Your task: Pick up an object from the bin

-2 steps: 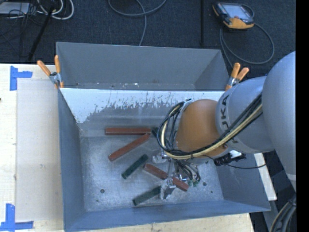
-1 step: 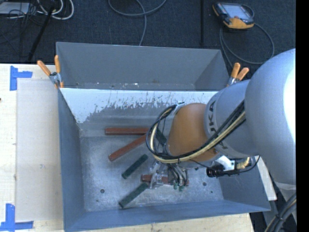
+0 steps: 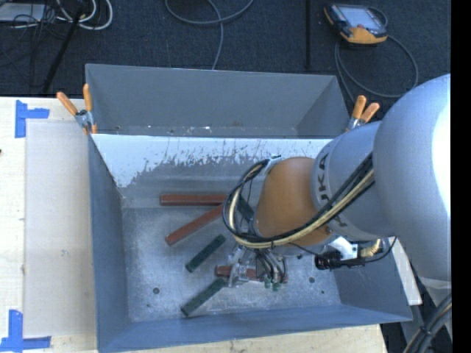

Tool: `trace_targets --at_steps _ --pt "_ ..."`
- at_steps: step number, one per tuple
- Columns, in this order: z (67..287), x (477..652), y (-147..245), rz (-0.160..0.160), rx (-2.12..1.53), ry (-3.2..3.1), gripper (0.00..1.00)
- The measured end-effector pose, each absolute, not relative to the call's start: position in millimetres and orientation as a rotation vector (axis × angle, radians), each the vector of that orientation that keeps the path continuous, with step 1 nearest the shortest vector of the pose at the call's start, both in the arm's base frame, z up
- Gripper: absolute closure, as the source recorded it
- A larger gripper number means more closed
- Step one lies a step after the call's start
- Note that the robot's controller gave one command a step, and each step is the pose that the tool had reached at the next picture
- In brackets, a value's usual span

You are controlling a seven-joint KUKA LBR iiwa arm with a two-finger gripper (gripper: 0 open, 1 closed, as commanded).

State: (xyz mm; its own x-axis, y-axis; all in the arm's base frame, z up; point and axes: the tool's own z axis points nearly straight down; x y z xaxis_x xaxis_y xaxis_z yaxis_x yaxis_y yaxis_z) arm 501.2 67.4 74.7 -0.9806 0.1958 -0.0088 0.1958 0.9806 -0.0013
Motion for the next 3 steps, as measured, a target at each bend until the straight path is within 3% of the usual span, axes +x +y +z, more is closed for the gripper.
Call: trace_targets --at_steps 3 --pt "104 499.3 68 -0.001 0.307 3.129 1.00"
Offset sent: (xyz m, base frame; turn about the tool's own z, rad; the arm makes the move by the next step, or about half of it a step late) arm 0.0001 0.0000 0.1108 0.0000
